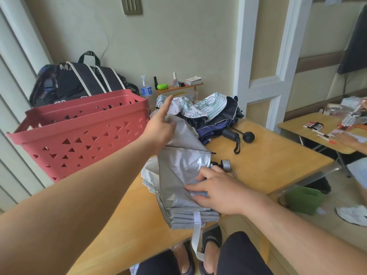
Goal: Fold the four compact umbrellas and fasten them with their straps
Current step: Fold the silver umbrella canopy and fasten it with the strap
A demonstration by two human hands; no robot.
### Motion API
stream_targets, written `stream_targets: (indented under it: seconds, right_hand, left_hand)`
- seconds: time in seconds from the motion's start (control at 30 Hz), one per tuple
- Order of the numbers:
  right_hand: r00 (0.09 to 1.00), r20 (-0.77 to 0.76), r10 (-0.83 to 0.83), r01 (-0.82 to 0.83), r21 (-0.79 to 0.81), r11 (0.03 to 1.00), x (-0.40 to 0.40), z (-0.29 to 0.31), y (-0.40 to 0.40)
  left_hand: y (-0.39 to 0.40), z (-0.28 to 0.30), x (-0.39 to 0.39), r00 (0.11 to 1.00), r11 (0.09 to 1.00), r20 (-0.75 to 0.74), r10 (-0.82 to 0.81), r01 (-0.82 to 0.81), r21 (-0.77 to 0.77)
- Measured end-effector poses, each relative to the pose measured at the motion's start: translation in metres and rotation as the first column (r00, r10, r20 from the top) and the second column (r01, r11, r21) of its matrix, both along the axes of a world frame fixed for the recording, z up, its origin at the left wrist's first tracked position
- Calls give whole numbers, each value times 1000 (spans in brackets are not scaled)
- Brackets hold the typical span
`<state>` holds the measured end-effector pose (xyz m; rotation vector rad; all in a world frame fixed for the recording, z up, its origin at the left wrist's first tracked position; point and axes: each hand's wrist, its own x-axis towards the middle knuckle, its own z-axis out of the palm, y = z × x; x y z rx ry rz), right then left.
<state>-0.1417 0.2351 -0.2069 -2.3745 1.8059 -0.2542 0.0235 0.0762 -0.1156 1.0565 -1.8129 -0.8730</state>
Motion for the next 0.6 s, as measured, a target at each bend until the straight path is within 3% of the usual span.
stream_targets:
  seconds: [0.1,0.2,0.27,0.33,0.4,0.47,0.6]
  right_hand:
    - [999,36,4,-4,4,1000,1,5,-2]
    - [999,48,-19,22,-65,998,1,13,-5]
    - [996,60,-60,71,-213,974,-1,19,-9]
    - [983,170,-73,140,-424,895,-4,22,-19]
    - [956,283,-77,222,-523,823,-5,23,-29]
    - [959,273,-79,198,-444,874,-1,22,-32]
    - [1000,-25,-1,-4,-194,981,17,6,-24]
  left_hand:
    - [7,3,0,997,986,37,-72,66,154]
    - [9,0,3,997,982,57,-60,49,180]
    - [10,-2,7,997,975,9,-78,74,210]
    - [14,-6,13,995,966,12,-100,94,240]
    - [19,-11,18,992,957,16,-127,118,263]
    - [23,-14,21,991,943,5,-132,124,308]
    - [23,-20,21,983,923,-172,-66,126,364]
